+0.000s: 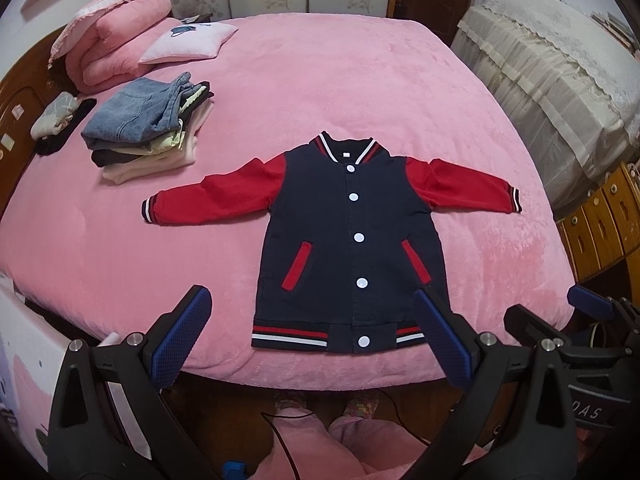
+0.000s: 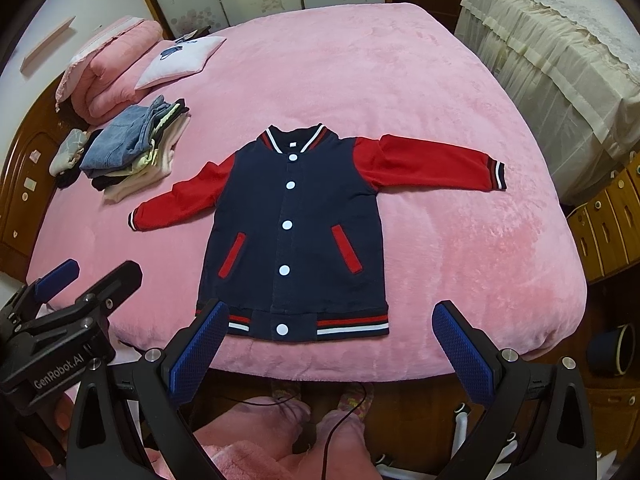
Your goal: Fold large clothes
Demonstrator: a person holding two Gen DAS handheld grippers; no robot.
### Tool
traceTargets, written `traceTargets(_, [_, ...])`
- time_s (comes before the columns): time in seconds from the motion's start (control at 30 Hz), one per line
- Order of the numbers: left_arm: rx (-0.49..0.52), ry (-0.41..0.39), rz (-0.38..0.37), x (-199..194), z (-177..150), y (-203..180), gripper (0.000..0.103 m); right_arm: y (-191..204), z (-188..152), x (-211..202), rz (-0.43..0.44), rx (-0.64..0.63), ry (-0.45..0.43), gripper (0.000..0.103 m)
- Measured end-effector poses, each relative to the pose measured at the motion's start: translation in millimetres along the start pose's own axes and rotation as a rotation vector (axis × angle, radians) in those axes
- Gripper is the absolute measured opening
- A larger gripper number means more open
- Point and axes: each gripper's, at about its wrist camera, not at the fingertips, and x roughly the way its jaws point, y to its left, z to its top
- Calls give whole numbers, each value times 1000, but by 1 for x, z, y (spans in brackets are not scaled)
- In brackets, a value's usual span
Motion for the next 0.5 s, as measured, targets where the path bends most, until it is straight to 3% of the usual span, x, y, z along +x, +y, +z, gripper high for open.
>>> traceTargets(0.3, [-112,84,-17,20,-23,0,100,-19,-6,8,41,-44,0,103])
traceTargets(0.5, [-286,159,-80,50,-41,44,100,-10,-10,30,60,-56,-10,103])
